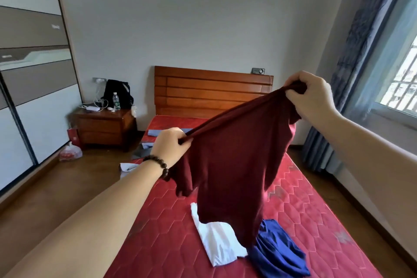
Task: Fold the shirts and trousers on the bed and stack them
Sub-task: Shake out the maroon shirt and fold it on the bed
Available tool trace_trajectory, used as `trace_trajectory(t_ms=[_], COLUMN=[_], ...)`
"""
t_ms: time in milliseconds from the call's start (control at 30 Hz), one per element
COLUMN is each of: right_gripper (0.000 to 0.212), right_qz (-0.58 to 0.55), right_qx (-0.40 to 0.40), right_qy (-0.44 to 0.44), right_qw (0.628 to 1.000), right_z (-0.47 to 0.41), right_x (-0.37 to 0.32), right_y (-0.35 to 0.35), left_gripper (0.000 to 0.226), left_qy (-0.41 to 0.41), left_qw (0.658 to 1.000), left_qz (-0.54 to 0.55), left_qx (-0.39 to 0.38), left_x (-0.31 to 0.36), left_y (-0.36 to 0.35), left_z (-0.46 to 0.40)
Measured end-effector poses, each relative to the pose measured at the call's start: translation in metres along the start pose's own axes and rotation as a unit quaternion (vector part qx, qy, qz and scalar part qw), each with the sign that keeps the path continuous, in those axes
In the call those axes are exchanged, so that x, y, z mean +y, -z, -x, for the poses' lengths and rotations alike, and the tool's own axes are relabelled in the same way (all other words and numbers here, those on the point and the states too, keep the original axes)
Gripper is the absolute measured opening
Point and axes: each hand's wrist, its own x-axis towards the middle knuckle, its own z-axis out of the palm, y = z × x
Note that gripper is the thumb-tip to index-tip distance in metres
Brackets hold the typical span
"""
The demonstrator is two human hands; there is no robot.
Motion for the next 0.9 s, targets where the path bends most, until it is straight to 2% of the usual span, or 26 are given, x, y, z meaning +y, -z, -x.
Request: trace_trajectory(t_ms=[167,433,567,733,900], right_gripper=[0.021,0.024,0.021,0.020,0.022], right_qz=[-0.022,-0.054,-0.048,-0.029,0.003], right_qx=[0.006,-0.009,-0.029,-0.099,-0.184], right_qy=[-0.019,-0.054,-0.061,-0.089,-0.118], right_qw=[1.000,0.997,0.997,0.991,0.976], right_z=[0.058,0.107,0.113,0.123,0.144], right_x=[-0.036,-0.086,-0.094,-0.079,-0.039], right_y=[0.005,-0.017,-0.045,-0.119,-0.242], left_gripper=[0.006,0.008,0.019,0.035,0.015], left_qy=[-0.002,0.034,0.085,0.161,0.241], left_qw=[1.000,0.996,0.993,0.982,0.960], left_qz=[-0.015,-0.067,-0.076,-0.074,-0.044], left_qx=[-0.017,-0.050,-0.042,-0.073,-0.136], left_x=[-0.007,-0.040,-0.069,-0.131,-0.224], left_y=[0.063,0.137,0.155,0.151,0.123], left_z=[0.076,0.155,0.166,0.173,0.177])
